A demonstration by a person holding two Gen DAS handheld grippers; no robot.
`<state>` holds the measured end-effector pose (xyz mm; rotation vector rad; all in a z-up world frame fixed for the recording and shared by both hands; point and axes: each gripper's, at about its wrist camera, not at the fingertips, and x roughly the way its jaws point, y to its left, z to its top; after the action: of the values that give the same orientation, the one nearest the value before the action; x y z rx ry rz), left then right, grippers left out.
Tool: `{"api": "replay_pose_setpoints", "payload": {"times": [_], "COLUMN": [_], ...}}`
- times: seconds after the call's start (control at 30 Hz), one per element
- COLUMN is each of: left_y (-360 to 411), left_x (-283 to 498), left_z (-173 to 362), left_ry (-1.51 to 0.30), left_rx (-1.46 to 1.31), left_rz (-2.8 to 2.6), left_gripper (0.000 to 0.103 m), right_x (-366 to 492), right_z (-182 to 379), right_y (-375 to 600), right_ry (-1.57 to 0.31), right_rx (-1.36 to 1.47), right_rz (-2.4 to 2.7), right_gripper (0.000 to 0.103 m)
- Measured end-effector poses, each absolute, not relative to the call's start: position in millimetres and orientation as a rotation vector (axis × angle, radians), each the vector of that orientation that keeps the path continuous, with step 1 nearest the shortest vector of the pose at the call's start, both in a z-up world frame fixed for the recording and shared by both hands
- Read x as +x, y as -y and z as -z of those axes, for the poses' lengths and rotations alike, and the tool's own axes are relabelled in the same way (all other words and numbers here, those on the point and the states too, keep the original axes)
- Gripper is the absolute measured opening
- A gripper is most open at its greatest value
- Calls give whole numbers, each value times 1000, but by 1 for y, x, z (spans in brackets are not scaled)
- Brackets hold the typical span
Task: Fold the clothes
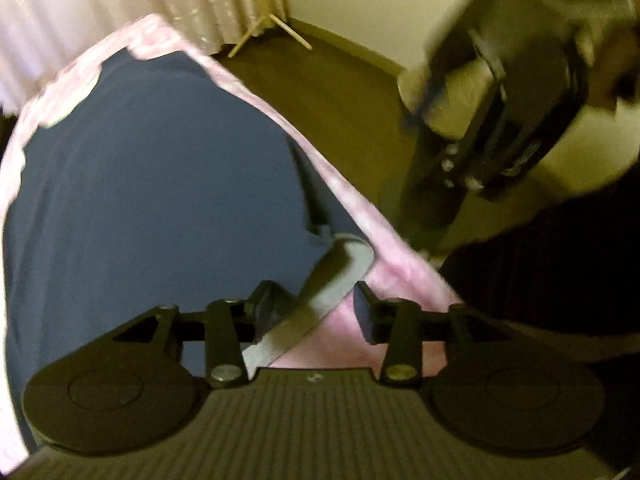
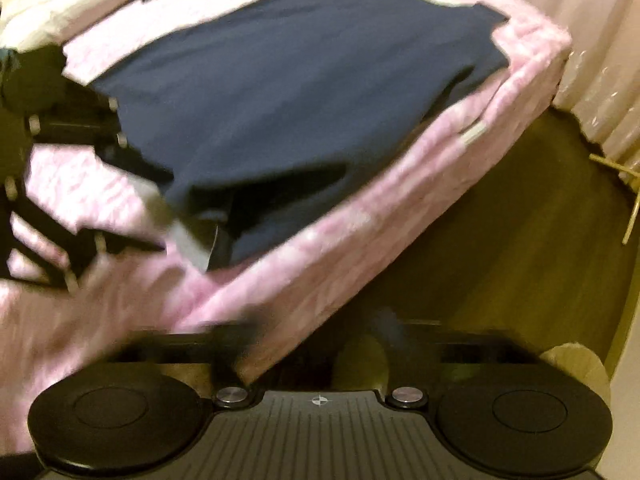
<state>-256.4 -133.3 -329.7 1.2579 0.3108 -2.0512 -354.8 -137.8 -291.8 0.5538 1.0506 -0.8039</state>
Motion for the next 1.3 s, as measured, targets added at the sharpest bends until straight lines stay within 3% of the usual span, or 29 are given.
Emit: {"api": "replay_pose_setpoints", "payload": {"times": [0.07,0.13,0.2,0.33,0.37,0.4,0.43,0.53,0.57,0.6,0.63,0.83,1.07,1.3], "left_y": [129,133,143,161,165,169,173,185,187,187,187,163,127,125], "left_x": [-267,-266,-255,-234,-230,-225,-220,-208,-206,-204,-203,-216,-242,-224], "left_z": [337,338,332,320,317,314,311,302,301,300,300,305,333,322], "left_ry": [-236,-239,-300,-411,-436,-461,-487,-558,-569,-578,-581,-563,-487,-583], "left_rx": [1300,1283,1227,1143,1126,1109,1093,1044,1034,1026,1022,1095,1326,1243], "left_rz": [2020,1990,1969,1954,1956,1957,1957,1959,1959,1960,1964,2046,2132,2063], "left_gripper": [38,29,4,1,1,1,1,1,1,1,1,1,4,7], "right_x": [-352,-348,-341,-315,-308,-301,-295,-281,-278,-276,-279,-322,-350,-361], "right_z": [292,291,289,285,286,289,293,303,306,308,306,284,302,289], "right_y": [138,139,139,138,138,140,142,145,145,145,143,127,131,150], "right_ry": [-1024,-1000,-970,-907,-902,-911,-920,-960,-980,-996,-997,-985,-1036,-1047], "right_rx": [558,568,556,514,503,494,485,432,402,374,359,488,733,712], "right_rz": [799,791,771,698,690,692,694,708,717,723,726,773,774,831], "right_gripper": [76,76,76,75,70,56,51,46,36,10,0,0,0,2]}}
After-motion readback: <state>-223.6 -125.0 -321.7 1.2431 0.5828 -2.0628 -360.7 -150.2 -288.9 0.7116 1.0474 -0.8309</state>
